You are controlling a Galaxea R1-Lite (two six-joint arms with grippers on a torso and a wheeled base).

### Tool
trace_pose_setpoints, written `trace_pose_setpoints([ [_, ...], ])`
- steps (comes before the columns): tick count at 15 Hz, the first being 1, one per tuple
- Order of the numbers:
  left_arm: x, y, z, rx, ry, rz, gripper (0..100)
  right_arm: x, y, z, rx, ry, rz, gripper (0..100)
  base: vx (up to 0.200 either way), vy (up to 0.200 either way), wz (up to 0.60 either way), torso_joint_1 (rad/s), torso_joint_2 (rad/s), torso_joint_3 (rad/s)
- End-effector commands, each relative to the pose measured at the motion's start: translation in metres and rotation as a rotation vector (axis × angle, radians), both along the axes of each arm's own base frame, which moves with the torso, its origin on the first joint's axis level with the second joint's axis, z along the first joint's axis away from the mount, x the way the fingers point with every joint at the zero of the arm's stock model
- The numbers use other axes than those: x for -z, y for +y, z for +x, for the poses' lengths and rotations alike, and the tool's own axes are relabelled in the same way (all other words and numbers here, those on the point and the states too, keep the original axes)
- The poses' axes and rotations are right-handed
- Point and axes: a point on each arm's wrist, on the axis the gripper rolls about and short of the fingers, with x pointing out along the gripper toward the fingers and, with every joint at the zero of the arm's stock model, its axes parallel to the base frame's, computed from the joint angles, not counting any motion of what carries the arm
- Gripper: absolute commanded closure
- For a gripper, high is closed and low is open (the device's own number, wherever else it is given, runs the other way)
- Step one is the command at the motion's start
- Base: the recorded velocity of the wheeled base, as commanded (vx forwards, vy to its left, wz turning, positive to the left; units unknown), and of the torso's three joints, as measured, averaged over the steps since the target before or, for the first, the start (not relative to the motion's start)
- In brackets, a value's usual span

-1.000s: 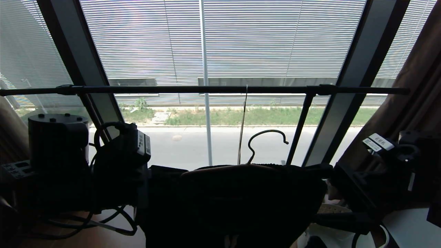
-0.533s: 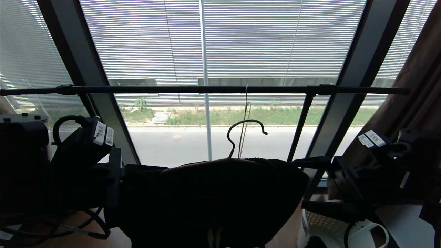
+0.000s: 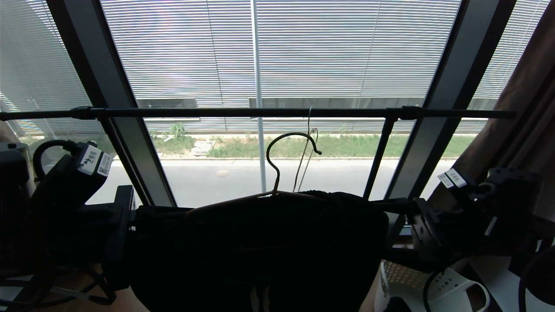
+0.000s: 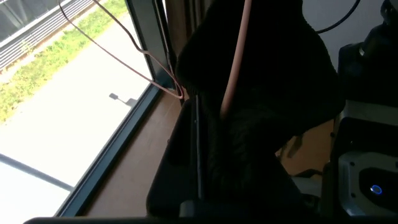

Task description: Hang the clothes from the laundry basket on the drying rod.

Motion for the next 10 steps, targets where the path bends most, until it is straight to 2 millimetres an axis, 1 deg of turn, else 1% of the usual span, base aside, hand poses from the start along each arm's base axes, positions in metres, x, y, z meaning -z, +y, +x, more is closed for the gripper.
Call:
trace_pose_setpoints([
  [1, -0.007, 0.003, -0.003, -0.016, -0.016, -0.017, 100, 0.008, 0.0, 0.004, 0.0, 0.03, -0.004, 0, 0.0, 0.0, 0.0, 0.0, 0.0, 0.0],
  [5, -0.011, 0.016, -0.004, -0.007, 0.018, -0.068, 100, 0.017, 0.002, 0.007, -0.004, 0.059, -0.011, 0, 0.0, 0.0, 0.0, 0.0, 0.0, 0.0],
  [8, -0.013, 0.017, -0.004, -0.013, 0.056, -0.095, 100, 0.026, 0.003, 0.01, 0.013, 0.088, -0.024, 0, 0.0, 0.0, 0.0, 0.0, 0.0, 0.0],
  [10, -0.014, 0.017, -0.002, -0.019, 0.062, -0.115, 100, 0.027, 0.007, 0.009, 0.005, 0.09, -0.028, 0, 0.0, 0.0, 0.0, 0.0, 0.0, 0.0],
])
